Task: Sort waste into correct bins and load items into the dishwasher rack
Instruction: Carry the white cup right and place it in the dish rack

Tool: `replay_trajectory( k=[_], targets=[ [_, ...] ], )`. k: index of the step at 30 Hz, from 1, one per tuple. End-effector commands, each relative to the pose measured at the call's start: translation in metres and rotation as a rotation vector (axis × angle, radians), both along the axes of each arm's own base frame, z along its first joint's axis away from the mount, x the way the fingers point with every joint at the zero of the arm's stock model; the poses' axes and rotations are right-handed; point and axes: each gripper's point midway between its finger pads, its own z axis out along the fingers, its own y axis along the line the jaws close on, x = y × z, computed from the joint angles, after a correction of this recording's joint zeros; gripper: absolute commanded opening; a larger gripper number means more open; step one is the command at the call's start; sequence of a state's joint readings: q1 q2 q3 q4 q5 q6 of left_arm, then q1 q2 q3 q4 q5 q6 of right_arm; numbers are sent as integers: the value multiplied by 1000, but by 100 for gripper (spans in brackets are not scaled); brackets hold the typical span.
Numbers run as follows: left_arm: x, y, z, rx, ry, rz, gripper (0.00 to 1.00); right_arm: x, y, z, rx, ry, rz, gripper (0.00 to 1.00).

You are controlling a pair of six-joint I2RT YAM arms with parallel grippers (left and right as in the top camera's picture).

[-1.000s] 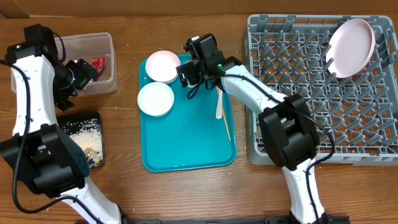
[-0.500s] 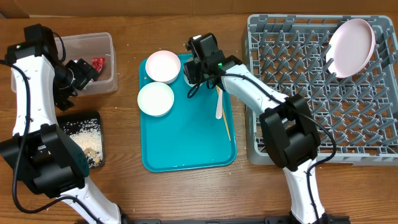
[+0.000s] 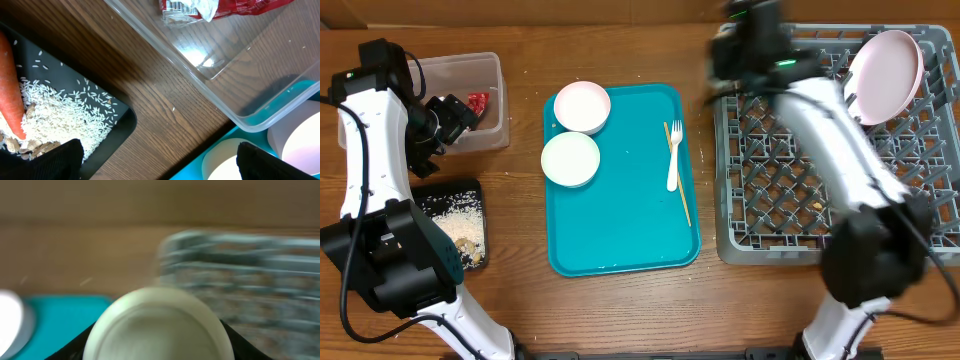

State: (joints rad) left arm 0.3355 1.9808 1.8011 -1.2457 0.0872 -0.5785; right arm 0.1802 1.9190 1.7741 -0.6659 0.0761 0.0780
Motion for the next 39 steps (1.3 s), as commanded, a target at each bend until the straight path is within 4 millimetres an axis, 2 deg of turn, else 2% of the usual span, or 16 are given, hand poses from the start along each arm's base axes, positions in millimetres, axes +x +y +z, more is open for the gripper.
replay_trajectory(
  k=[1,2,4,6,9,11,14,15,18,22,23,25,27,33,36,39],
  targets=[
    [0,-2,3,-8,-8,17,100,-2,-66,15,-13,-10,-130,54],
    [0,-2,3,-8,-8,17,100,-3,-82,11,-14,6,-161,59],
    [0,-2,3,-8,-8,17,100,-8,-115,0,-13,49,-220,61],
    [0,-2,3,-8,-8,17,100,-12,-135,-10,4,83,-249,63],
    [0,-2,3,-8,-8,17,100,-14,-148,-24,29,121,-263,64],
    [0,-2,3,-8,-8,17,100,-14,-153,-31,29,138,-272,68],
    [0,-2,3,-8,-8,17,100,-14,-155,-39,29,156,-275,83],
    [0,-2,3,-8,-8,17,100,-14,-155,-41,28,161,-275,85],
    [0,-2,3,-8,-8,17,100,-16,-154,-41,29,168,-276,100],
    [0,-2,3,-8,-8,17,100,-23,-153,-27,30,158,-276,100],
    [0,-2,3,-8,-8,17,100,-28,-152,-11,31,132,-274,100],
    [0,-2,3,-8,-8,17,100,-34,-141,11,50,101,-244,100],
    [0,-2,3,-8,-8,17,100,-42,-116,34,120,77,-158,100],
    [0,-2,3,-8,-8,17,100,-83,9,95,530,58,345,100],
    [0,-2,3,-8,-8,17,100,-98,49,93,573,104,453,100],
    [0,-2,3,-8,-8,17,100,-109,82,69,498,181,461,100]
  ],
)
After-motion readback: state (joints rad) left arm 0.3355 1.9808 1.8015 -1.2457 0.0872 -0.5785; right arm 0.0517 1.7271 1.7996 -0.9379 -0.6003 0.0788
